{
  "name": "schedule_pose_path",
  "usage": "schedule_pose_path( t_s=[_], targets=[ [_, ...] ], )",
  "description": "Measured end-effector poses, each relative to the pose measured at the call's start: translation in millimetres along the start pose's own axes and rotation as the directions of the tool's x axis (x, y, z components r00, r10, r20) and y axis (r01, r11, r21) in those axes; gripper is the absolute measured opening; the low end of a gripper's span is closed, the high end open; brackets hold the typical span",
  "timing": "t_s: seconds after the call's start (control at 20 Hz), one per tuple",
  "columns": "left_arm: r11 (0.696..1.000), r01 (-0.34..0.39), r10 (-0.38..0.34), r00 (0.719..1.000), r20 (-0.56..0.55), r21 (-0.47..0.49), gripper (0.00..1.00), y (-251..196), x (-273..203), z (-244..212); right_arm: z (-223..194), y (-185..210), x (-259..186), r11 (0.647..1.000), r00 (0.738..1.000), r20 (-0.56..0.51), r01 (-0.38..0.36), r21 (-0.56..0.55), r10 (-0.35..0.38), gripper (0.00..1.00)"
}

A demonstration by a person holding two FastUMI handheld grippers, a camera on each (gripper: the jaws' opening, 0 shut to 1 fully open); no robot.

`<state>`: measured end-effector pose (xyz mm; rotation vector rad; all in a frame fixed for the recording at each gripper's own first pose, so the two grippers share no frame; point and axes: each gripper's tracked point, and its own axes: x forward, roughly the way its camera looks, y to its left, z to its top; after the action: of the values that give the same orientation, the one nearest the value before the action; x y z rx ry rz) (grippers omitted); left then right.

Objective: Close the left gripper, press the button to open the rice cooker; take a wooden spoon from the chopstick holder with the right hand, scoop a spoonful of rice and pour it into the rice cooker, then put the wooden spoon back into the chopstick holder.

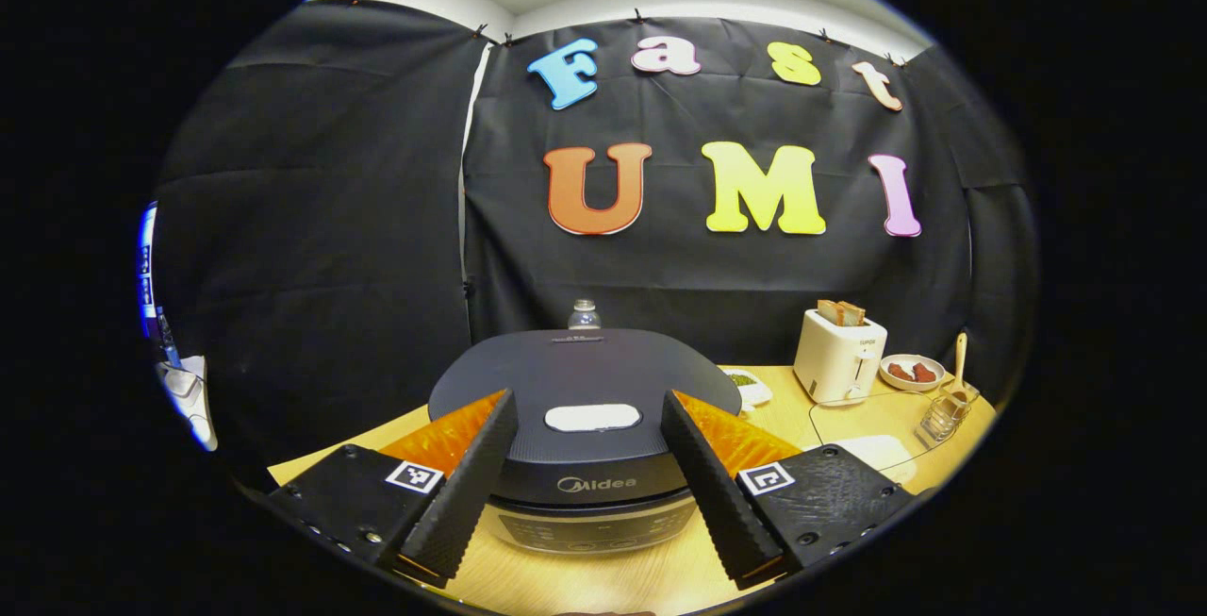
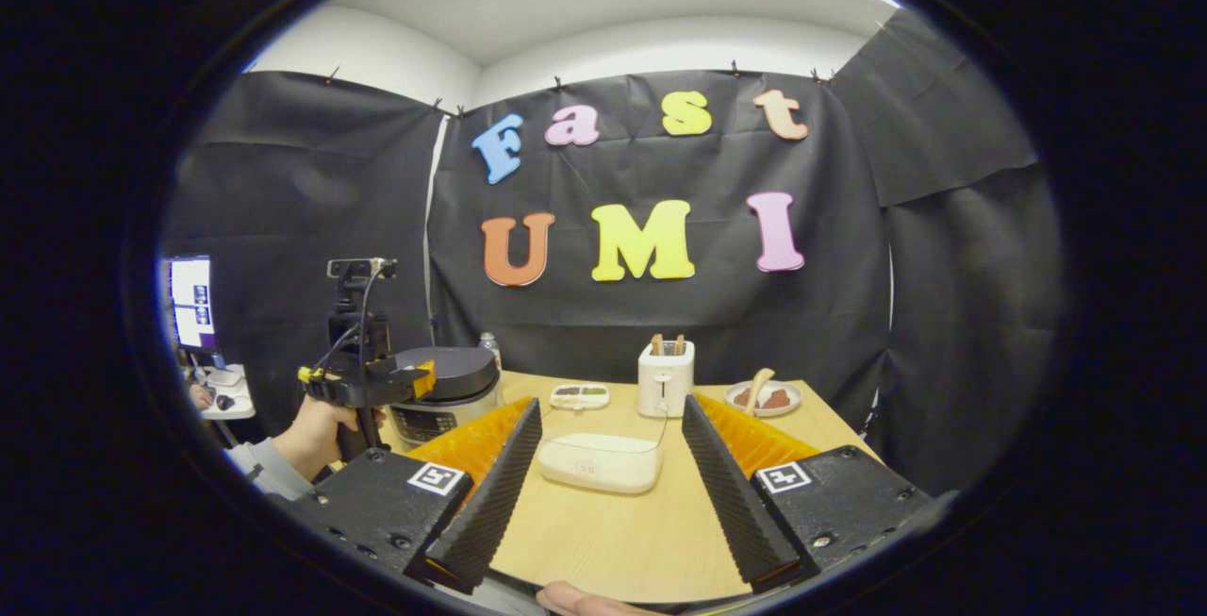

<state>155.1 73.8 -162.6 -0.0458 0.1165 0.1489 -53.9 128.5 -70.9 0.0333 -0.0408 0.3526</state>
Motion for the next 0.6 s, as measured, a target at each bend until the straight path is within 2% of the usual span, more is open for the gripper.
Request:
schedule_pose_path(
  t_s=[0.1,0.15,0.2,0.3,0.35,0.4,0.45,0.5,0.55,0.6],
  targets=[
    [1.0,-0.001,0.001,1.0,0.013,-0.004,1.0,0,-1,0,0,0,0,1.0,1.0,0.0,0.001,-0.003,-0.001,0.97],
    [1.0,0.0,0.0,1.0,0.02,0.0,0.99,0,-1,0,0,0,0,1.0,1.0,-0.001,0.001,-0.001,-0.001,0.93],
    [1.0,0.0,0.001,1.0,0.025,-0.004,0.99,0,-1,-1,-1,-1,0,1.0,1.0,-0.002,0.005,-0.002,-0.005,0.97],
    [1.0,0.003,-0.003,1.0,0.011,-0.015,0.99,-1,-1,-7,1,-2,-1,1.0,1.0,0.0,0.013,-0.005,-0.013,0.97],
    [1.0,0.003,-0.003,1.0,0.03,-0.004,0.99,-1,-1,-5,3,-2,-3,1.0,1.0,0.002,0.013,-0.007,-0.013,0.93],
    [1.0,0.004,-0.004,1.0,0.025,0.0,0.99,-1,1,-8,4,0,-4,1.0,1.0,0.006,0.011,-0.01,-0.011,0.97],
    [1.0,0.008,-0.008,1.0,0.025,-0.005,0.99,-1,0,-7,4,1,-5,1.0,1.0,0.007,0.011,-0.014,-0.011,0.93],
    [1.0,0.009,-0.009,1.0,0.018,-0.015,0.99,-1,0,-7,6,2,-7,1.0,1.0,0.01,0.009,-0.014,-0.009,0.97],
    [1.0,0.015,-0.015,1.0,0.015,0.006,0.99,-2,0,-8,7,3,-8,1.0,1.0,0.012,0.008,-0.015,-0.008,0.93],
    [1.0,0.016,-0.016,1.0,0.015,-0.002,0.99,-2,0,-10,8,4,-9,1.0,1.0,0.017,0.009,-0.018,-0.009,0.97]
  ],
)
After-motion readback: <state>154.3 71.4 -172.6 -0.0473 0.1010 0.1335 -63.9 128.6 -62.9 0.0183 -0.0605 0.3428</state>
